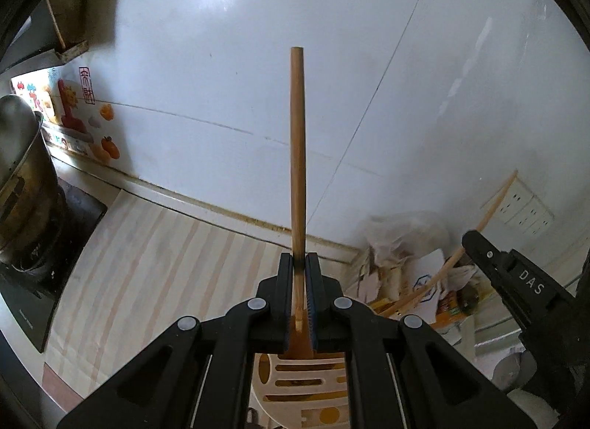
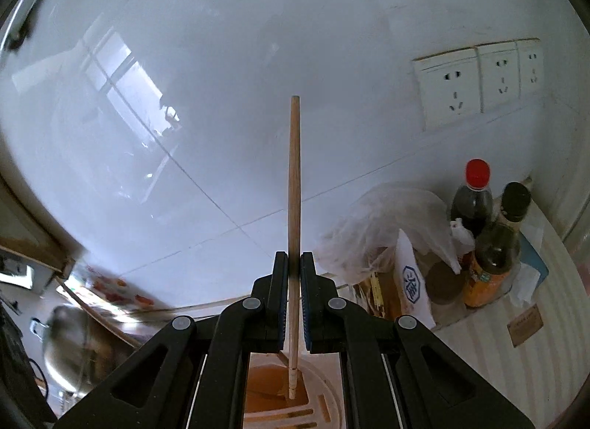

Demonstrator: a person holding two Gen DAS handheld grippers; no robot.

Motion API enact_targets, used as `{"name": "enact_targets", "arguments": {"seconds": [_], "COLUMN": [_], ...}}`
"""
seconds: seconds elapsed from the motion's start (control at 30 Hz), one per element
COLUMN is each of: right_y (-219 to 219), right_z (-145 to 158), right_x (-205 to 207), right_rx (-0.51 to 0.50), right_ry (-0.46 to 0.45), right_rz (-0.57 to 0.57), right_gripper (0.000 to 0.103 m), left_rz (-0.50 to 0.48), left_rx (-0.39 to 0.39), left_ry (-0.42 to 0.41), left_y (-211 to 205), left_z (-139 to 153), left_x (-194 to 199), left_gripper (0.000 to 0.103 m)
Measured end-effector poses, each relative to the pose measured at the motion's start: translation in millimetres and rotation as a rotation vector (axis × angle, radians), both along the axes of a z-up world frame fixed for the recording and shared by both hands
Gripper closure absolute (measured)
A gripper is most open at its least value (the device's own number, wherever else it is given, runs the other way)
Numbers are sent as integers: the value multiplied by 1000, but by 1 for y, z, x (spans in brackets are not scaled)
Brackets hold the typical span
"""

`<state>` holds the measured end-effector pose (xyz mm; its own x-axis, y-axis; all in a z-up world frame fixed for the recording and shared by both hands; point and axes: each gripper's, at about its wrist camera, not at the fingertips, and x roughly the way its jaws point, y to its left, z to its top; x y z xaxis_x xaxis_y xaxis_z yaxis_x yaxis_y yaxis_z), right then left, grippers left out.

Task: Organize utensils
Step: 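Lift both chopsticks upright and carry them over the cream holder, then drop chopsticks into the holder and open both tools, then grasp a chopstick with the left tool while the right tool grasps another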

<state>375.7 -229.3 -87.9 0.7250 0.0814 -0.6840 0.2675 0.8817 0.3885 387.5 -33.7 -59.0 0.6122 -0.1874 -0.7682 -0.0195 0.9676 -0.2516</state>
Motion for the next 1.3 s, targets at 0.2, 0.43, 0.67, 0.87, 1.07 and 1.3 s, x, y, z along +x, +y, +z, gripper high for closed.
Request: {"name": "enact_targets", "arguments": {"seconds": [0.2, 0.43, 0.67, 0.87, 1.07, 1.3], "right_y": [17, 30, 21, 0, -18, -21], "right_z": [-16, -25, -27, 5, 22, -13], "right_x": [1, -13, -14, -46, -85, -125], "right_rx": [-49, -91, -15, 3, -31, -64], "right_ry": [24, 49, 111, 54, 57, 130], "right_rz": [36, 86, 154, 147, 88, 53], "right_gripper": [96, 96, 88, 57, 43, 24], "left_rz": [-6, -41, -109, -51, 16, 9], "left_rx": [15, 10, 38, 55, 149, 258], "left_ry": [22, 59, 71, -20, -68, 53], "left_y": [1, -4, -10, 15, 37, 43], "left_z": [-11, -15, 9, 45, 48, -18], "left_x": [4, 2, -16, -49, -79, -102], "left_gripper": [99, 99, 92, 24, 0, 0]}}
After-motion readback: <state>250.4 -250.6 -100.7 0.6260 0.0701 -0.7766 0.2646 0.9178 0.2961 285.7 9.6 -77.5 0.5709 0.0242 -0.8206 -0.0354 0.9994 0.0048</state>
